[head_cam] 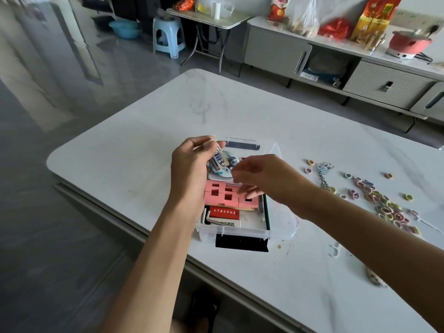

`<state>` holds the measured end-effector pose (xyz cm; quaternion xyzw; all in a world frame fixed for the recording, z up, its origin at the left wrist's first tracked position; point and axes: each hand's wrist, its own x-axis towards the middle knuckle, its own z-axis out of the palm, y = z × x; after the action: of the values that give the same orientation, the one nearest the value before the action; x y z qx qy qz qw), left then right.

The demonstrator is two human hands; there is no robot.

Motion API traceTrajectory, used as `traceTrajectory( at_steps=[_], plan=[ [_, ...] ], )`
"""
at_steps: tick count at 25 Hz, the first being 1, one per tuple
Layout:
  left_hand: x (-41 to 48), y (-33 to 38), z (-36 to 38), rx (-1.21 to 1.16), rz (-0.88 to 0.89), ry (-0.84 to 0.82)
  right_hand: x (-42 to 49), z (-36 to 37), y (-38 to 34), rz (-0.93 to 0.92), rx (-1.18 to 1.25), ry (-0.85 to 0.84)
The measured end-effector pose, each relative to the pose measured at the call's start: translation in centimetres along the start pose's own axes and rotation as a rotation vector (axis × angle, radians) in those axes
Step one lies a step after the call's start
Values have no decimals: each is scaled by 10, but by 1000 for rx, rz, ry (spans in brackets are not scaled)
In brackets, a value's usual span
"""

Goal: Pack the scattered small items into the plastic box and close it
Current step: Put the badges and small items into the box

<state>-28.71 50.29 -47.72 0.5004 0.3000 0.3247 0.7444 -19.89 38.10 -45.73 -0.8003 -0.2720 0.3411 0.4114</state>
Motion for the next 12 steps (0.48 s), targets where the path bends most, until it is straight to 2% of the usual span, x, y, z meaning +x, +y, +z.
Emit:
traceTrajectory(
  at_steps=[2, 4, 7, 9, 12],
  plan=[
    [0, -1, 0, 25, -11, -61, 0, 2, -5, 1, 266, -22],
    [-1, -3, -1, 101, 1, -102, 1, 8, -7, -20, 345, -24],
    [2, -6, -5, 235, 62, -57, 2, 9, -9, -12, 420, 26],
    [3, -7, -6, 282, 72, -40, 2, 4, -11, -8, 329, 18],
    [2, -7, -5, 298, 64, -75, 1, -1, -16, -11, 164, -134]
  ],
)
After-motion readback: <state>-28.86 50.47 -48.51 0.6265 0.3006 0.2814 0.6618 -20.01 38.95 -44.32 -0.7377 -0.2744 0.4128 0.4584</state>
